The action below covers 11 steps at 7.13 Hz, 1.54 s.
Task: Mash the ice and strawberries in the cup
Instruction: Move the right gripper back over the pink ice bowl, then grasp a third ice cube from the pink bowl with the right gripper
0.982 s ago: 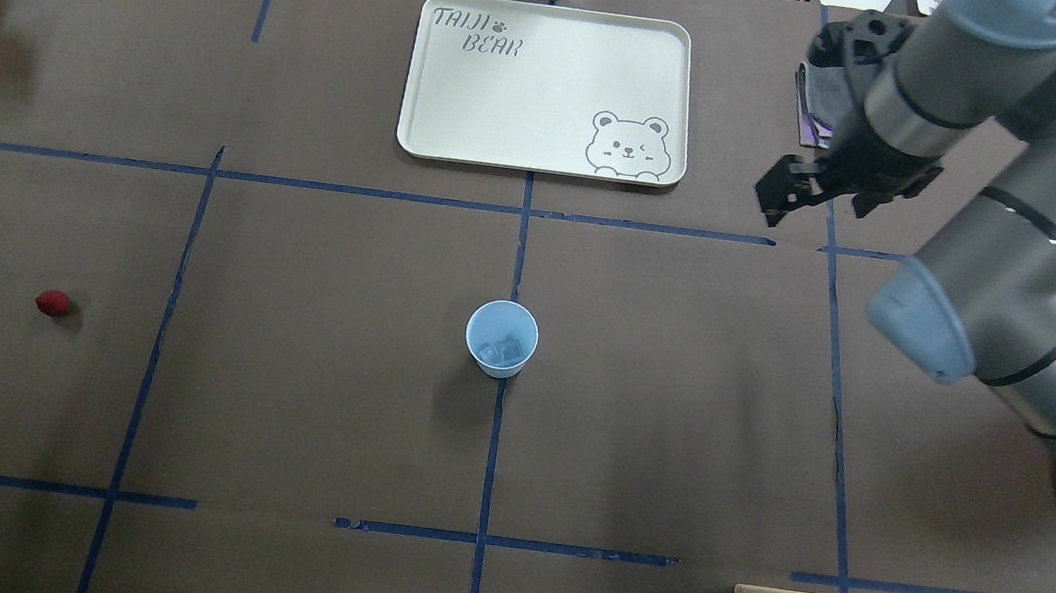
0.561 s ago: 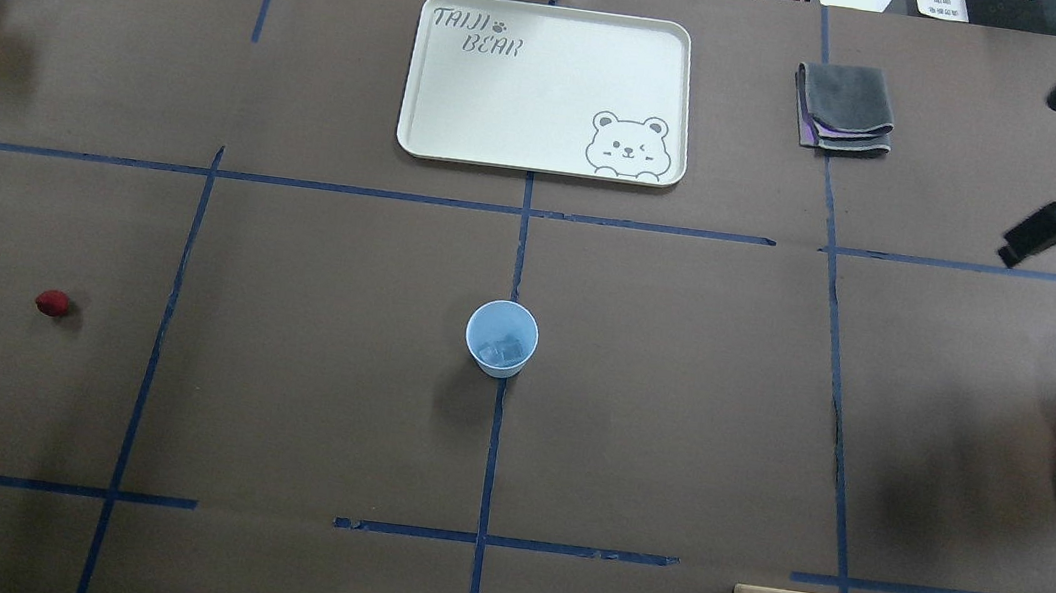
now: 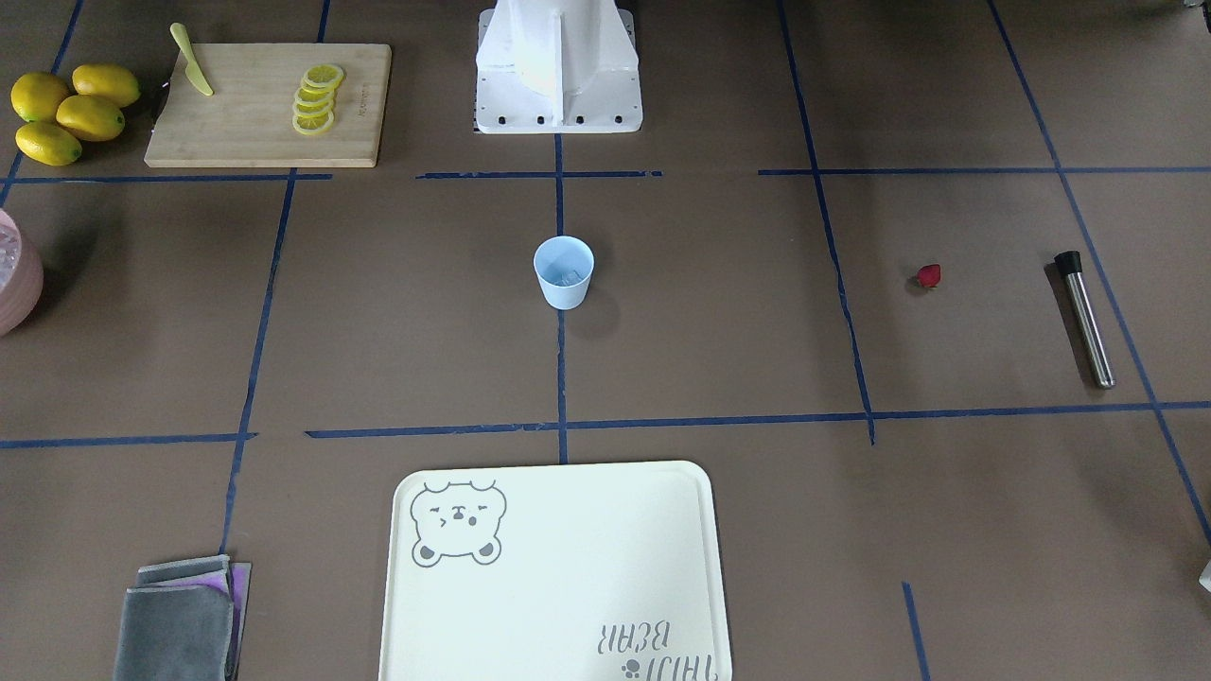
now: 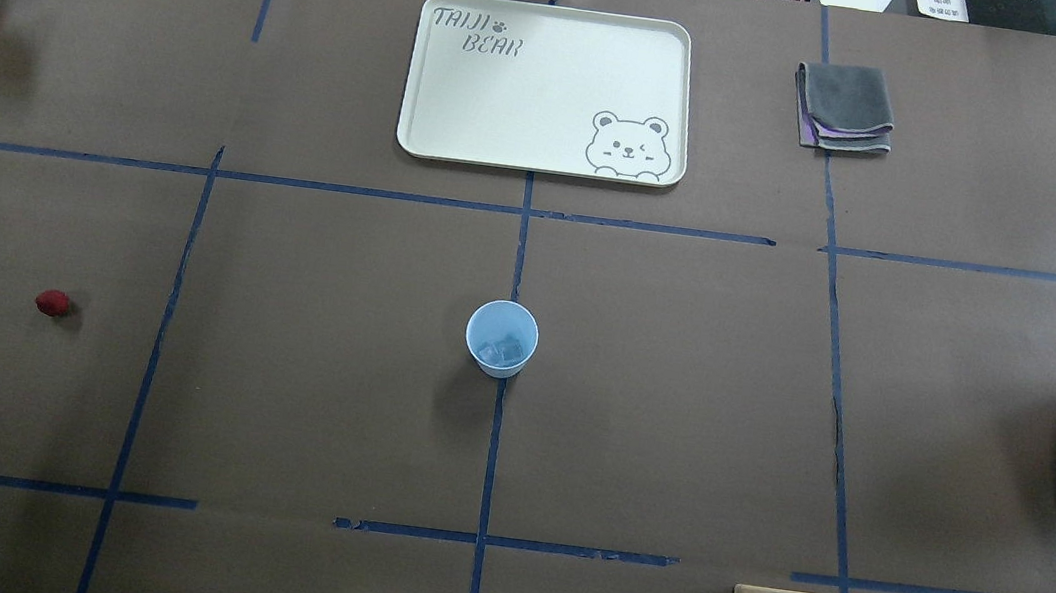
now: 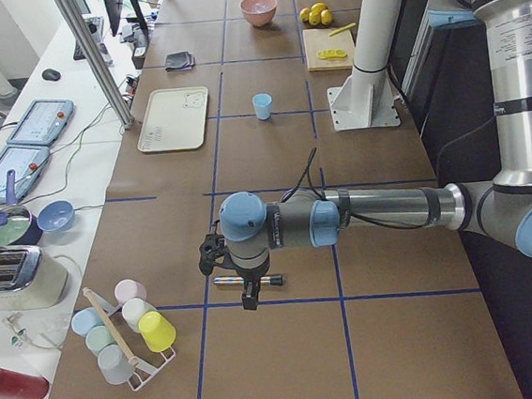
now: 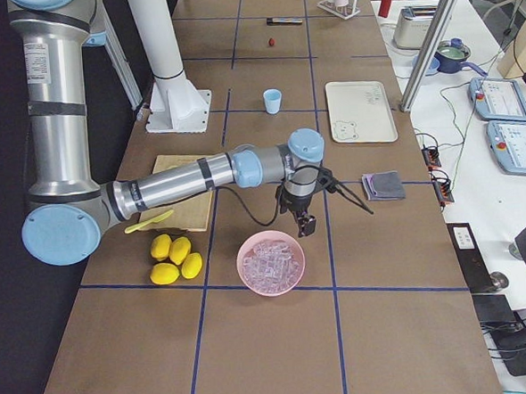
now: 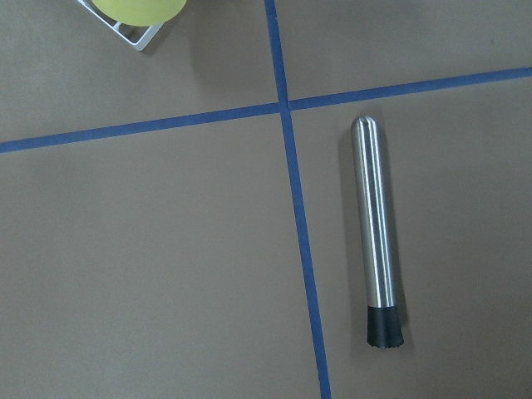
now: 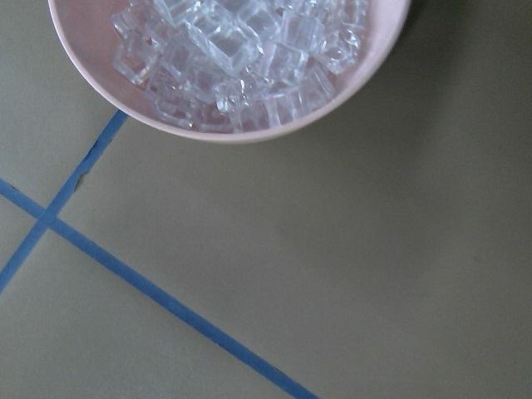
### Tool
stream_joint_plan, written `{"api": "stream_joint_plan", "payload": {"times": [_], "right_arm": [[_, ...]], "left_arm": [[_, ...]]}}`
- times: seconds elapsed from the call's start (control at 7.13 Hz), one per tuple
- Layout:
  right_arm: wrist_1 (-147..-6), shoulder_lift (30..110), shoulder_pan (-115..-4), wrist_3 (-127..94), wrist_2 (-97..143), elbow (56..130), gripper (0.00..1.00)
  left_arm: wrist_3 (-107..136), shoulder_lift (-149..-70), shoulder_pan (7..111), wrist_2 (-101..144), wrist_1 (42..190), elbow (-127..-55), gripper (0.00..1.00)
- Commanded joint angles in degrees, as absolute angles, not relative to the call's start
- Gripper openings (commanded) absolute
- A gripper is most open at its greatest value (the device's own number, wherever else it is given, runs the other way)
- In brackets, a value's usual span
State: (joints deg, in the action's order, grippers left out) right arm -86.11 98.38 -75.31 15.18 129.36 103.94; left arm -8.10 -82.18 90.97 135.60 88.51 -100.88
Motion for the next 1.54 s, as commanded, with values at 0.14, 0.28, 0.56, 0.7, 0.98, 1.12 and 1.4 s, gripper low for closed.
{"api": "stream_joint_plan", "payload": {"times": [0.14, 0.28, 0.56, 0.7, 0.98, 1.12, 1.4], "right_arm": [[-77.45, 103.61, -75.15, 12.22, 127.97, 100.82, 0.96], [-77.34, 103.62, -74.02, 12.22, 127.19, 99.85, 0.95], [-77.43, 103.36, -72.78, 11.78, 127.0, 98.96, 0.9], [-77.43, 103.19, -72.25, 11.78, 126.83, 98.88, 0.87], [-77.52, 103.1, -71.81, 11.86, 126.92, 98.88, 0.82], [-77.52, 102.05, -71.28, 11.87, 126.83, 98.09, 0.81], [-77.61, 101.69, -71.19, 11.95, 126.83, 97.3, 0.8]], "left_arm": [[-8.26, -82.18, 90.97, 135.62, 88.51, -100.9, 1.0], [-8.26, -82.18, 90.97, 135.62, 88.51, -100.9, 1.0], [-8.26, -82.18, 90.97, 135.62, 88.51, -100.9, 1.0], [-8.26, -82.18, 90.97, 135.62, 88.51, -100.9, 1.0], [-8.26, -82.09, 91.05, 135.62, 88.51, -100.9, 1.0], [-8.26, -82.09, 91.05, 135.62, 88.51, -100.9, 1.0], [-8.26, -82.09, 91.05, 135.61, 88.51, -100.9, 1.0]]}}
